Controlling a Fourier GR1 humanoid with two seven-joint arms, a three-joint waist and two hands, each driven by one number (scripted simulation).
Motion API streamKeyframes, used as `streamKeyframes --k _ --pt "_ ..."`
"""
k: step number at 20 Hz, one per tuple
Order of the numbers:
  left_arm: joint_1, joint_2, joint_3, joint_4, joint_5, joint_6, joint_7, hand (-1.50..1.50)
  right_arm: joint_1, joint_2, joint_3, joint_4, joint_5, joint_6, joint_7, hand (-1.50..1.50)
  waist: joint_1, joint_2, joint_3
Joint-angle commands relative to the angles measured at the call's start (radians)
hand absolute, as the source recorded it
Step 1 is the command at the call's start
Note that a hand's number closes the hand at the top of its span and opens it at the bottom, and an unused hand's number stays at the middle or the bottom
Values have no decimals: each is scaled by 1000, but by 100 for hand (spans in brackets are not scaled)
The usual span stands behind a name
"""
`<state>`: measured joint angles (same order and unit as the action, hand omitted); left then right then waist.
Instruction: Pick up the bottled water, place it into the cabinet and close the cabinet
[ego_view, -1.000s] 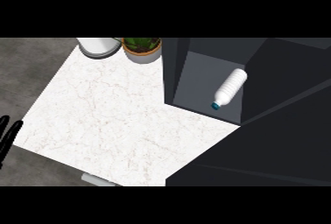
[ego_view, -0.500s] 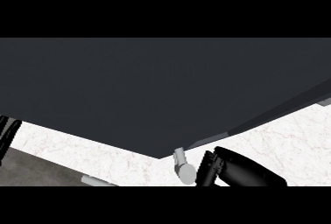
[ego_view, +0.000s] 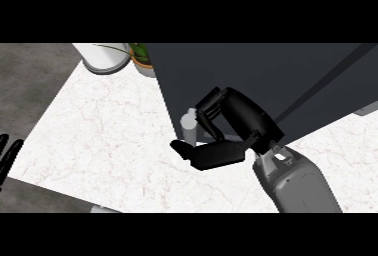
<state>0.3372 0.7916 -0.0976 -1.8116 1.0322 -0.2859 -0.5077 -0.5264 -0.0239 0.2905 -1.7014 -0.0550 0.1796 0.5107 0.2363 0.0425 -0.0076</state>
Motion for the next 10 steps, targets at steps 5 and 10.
streamKeyframes --k 5,10 --pt "14 -3 9 5 -2 -25 -10 -150 -323 24 -126 330 -18 -253 -13 150 -8 1 3" --pt "32 -22 9 18 1 -25 -20 -150 -360 24 -136 410 -93 -353 -53 -150 -21 2 5"
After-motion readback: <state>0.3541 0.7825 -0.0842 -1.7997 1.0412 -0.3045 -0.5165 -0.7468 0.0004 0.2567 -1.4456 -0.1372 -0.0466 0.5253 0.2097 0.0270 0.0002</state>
